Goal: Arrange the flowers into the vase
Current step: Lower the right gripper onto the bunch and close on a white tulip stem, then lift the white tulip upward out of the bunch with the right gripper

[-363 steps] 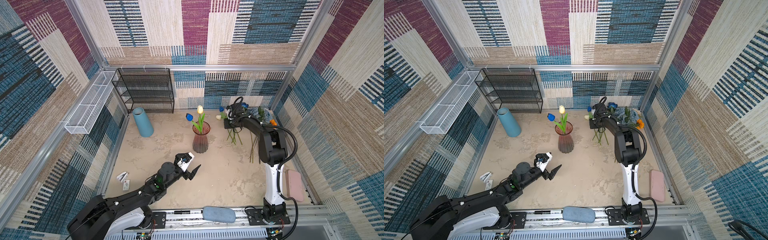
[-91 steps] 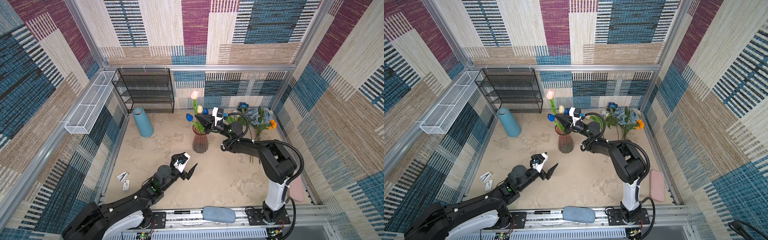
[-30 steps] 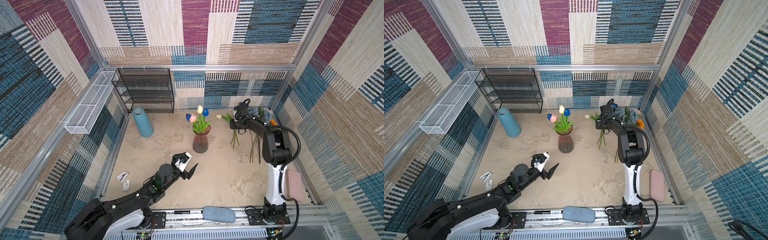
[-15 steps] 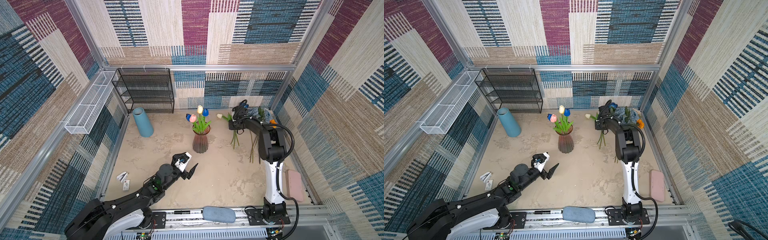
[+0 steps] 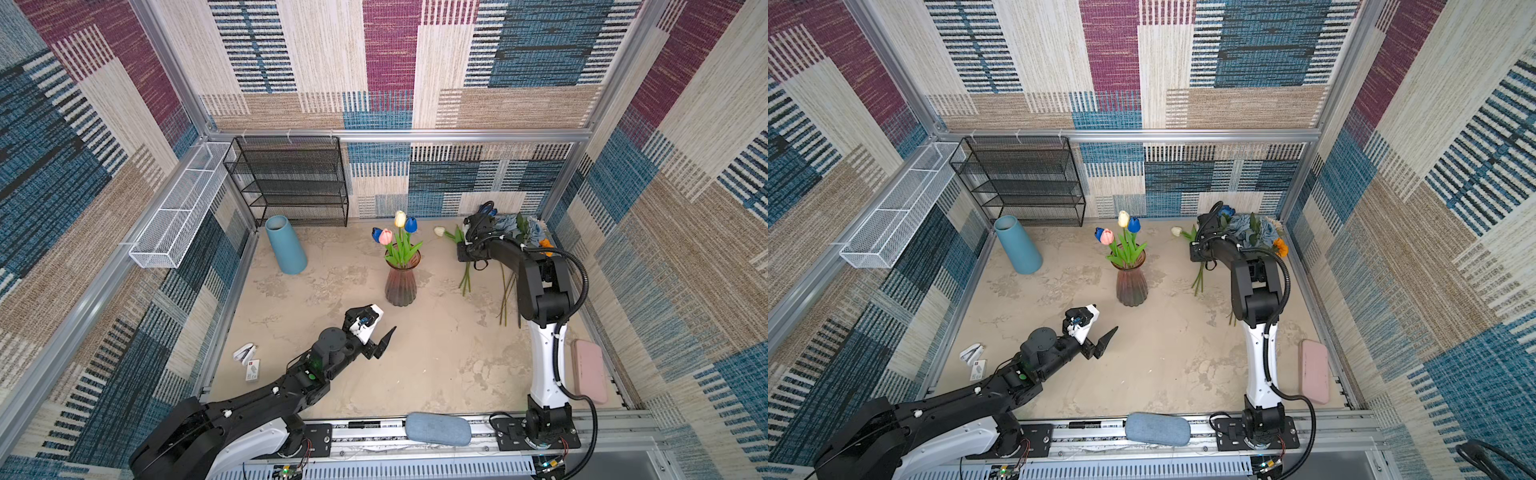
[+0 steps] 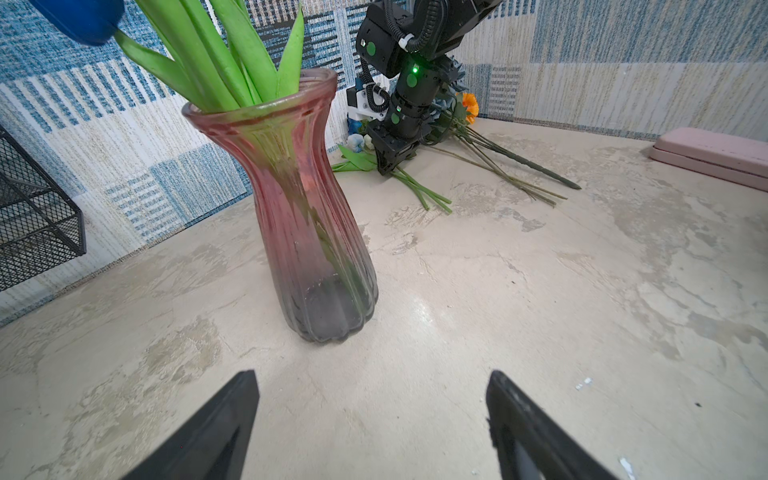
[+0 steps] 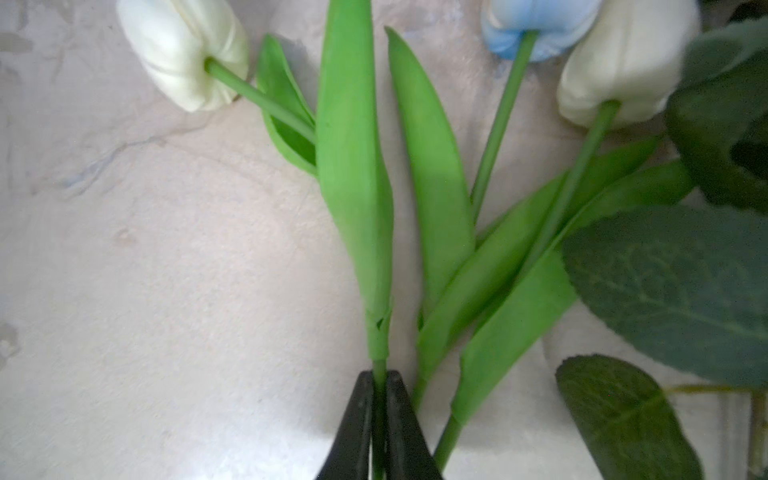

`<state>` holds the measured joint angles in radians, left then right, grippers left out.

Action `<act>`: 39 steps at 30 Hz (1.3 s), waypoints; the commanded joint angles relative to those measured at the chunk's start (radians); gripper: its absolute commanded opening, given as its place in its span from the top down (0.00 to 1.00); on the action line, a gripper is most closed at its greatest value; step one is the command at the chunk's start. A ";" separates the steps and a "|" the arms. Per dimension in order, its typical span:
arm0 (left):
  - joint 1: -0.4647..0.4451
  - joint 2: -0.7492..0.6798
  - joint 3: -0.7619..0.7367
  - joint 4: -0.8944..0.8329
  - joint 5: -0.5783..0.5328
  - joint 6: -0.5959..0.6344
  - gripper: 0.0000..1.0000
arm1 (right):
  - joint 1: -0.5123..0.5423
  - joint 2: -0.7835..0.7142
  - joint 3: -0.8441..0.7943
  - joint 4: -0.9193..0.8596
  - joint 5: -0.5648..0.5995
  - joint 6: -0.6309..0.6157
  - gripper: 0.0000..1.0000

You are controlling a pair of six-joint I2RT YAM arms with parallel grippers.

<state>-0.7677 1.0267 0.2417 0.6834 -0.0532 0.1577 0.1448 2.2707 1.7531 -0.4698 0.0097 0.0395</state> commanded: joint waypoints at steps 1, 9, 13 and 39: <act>0.001 0.002 0.010 0.013 -0.008 0.037 0.11 | -0.001 -0.041 -0.013 0.012 -0.010 -0.015 0.92; 0.000 0.003 0.012 0.011 -0.005 0.035 0.11 | 0.002 -0.129 -0.066 0.021 -0.002 -0.021 0.95; 0.001 0.003 0.013 0.009 -0.003 0.033 0.11 | 0.005 -0.168 -0.091 0.033 -0.010 -0.017 0.96; 0.000 -0.024 0.000 0.010 -0.002 0.029 0.12 | 0.081 -0.897 -0.742 1.012 -0.530 0.120 0.99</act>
<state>-0.7677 1.0069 0.2459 0.6769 -0.0528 0.1574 0.2092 1.4334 1.0832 0.2161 -0.4728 0.0898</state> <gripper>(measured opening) 0.887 0.059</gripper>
